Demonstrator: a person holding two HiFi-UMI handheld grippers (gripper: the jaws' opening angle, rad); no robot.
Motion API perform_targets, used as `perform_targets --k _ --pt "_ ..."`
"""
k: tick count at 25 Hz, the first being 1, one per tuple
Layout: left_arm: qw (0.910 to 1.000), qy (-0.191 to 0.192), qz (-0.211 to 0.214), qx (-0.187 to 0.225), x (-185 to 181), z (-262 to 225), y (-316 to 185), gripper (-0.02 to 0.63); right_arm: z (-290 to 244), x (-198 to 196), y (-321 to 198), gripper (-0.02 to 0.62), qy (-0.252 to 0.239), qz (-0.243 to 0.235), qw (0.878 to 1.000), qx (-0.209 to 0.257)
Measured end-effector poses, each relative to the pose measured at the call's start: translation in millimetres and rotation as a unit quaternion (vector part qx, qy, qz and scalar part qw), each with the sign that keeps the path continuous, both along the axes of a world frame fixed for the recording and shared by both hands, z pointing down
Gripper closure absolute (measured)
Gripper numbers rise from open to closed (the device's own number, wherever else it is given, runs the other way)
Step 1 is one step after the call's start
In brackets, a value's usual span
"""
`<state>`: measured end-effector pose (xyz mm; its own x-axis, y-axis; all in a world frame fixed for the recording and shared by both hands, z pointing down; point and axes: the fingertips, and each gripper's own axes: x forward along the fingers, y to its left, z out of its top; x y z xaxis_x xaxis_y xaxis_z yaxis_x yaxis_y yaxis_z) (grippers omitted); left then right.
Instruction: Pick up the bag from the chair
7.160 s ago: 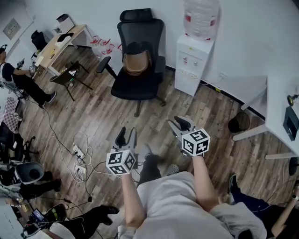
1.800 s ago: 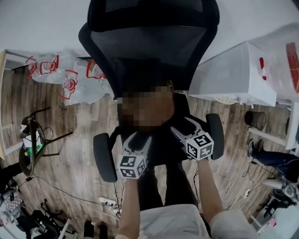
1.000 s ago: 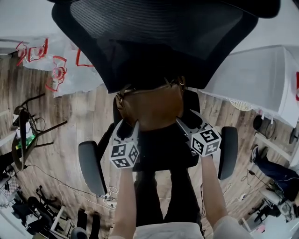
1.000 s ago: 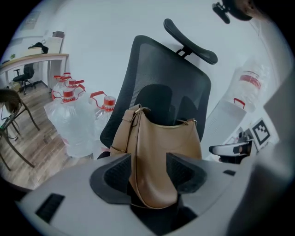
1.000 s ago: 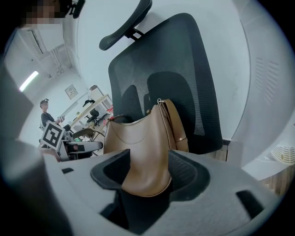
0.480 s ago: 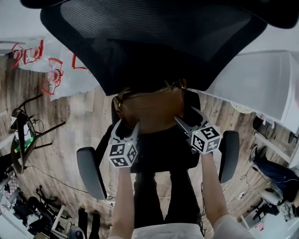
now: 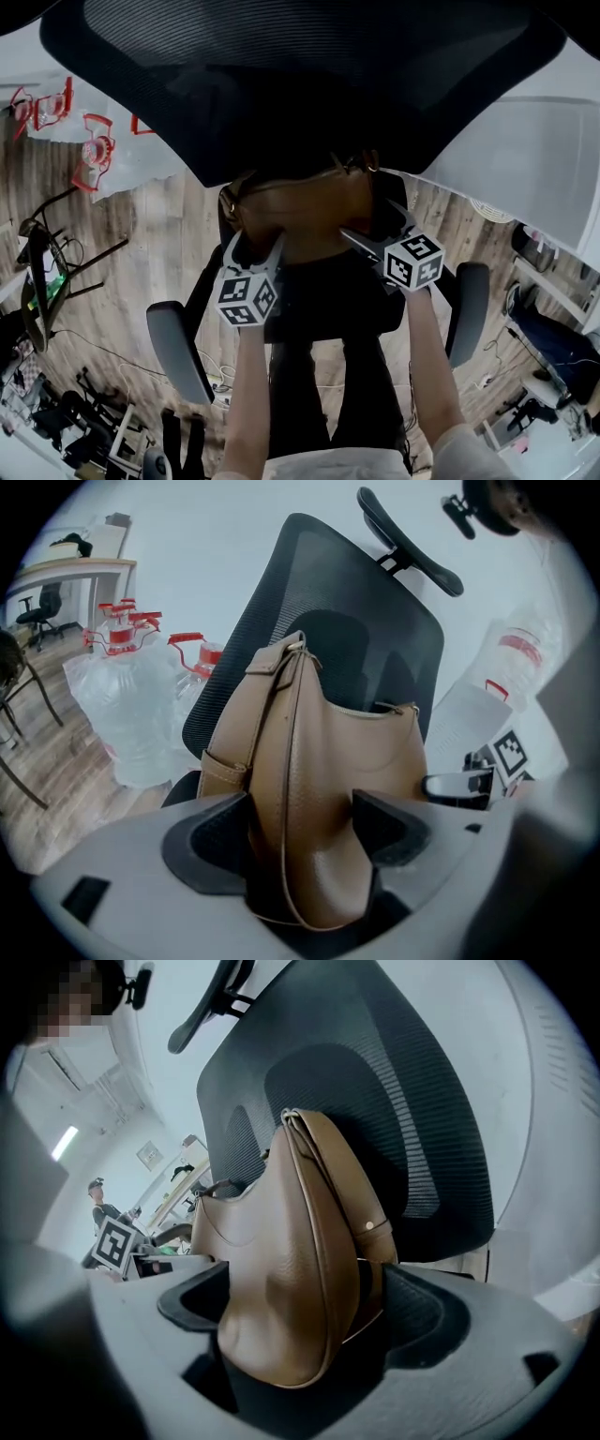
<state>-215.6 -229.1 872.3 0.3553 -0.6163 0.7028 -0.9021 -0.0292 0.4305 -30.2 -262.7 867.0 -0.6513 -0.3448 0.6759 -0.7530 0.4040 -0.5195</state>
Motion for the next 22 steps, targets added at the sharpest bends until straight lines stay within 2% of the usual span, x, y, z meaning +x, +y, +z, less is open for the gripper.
perform_targets --k 3,5,13,15,19,22 --pt "0.9999 0.013 0.003 0.004 0 3 -3 0.264 8 -11 -4 0.031 -0.025 -0.006 1.000 -0.016" --pt "0.9998 0.017 0.008 0.004 1 5 -6 0.249 15 -17 -7 0.011 -0.032 -0.008 0.999 -0.026" --pt "0.9978 0.053 0.032 0.025 8 17 -18 0.218 53 -40 -2 0.009 -0.040 -0.020 0.997 -0.062" --pt "0.9961 0.074 0.034 0.033 9 22 -19 0.213 56 -43 0 0.009 -0.060 -0.010 0.996 -0.065" --pt "0.9887 0.141 0.035 0.036 15 29 -20 0.204 58 -42 1 0.009 -0.074 -0.009 0.995 -0.063" --pt "0.9874 0.147 0.035 0.045 15 27 -21 0.204 58 -43 1 0.009 -0.076 -0.006 0.995 -0.063"
